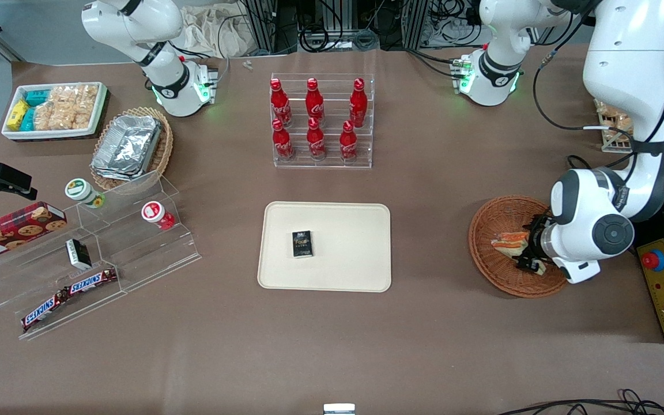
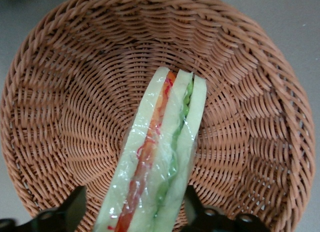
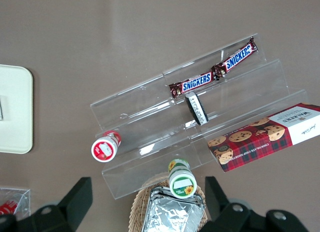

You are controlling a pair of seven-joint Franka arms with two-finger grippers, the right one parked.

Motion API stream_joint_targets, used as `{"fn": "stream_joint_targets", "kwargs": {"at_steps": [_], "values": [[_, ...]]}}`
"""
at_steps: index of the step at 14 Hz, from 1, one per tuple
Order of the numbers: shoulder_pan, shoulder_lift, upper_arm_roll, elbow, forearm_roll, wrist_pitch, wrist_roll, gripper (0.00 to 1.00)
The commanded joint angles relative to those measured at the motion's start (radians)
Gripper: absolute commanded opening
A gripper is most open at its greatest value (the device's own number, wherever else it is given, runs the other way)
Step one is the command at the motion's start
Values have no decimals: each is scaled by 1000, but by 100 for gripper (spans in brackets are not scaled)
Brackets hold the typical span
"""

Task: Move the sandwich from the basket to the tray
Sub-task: 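Close the left gripper on the sandwich's edge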

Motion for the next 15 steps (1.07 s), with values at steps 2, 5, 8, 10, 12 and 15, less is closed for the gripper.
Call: {"fn": "stream_joint_targets", "kwargs": {"at_steps": [2, 5, 8, 10, 12, 15], "values": [[-27, -3, -4, 1, 25, 8, -38, 0], [-27, -14, -7, 68, 22, -76, -23, 0], [-30, -10, -33, 240, 5, -263, -24, 0], [-30, -10, -69, 335, 3, -353, -21, 0], [-30, -10, -150, 426, 5, -422, -26, 0], [-41, 13, -311, 506, 18, -415, 41, 0]]}}
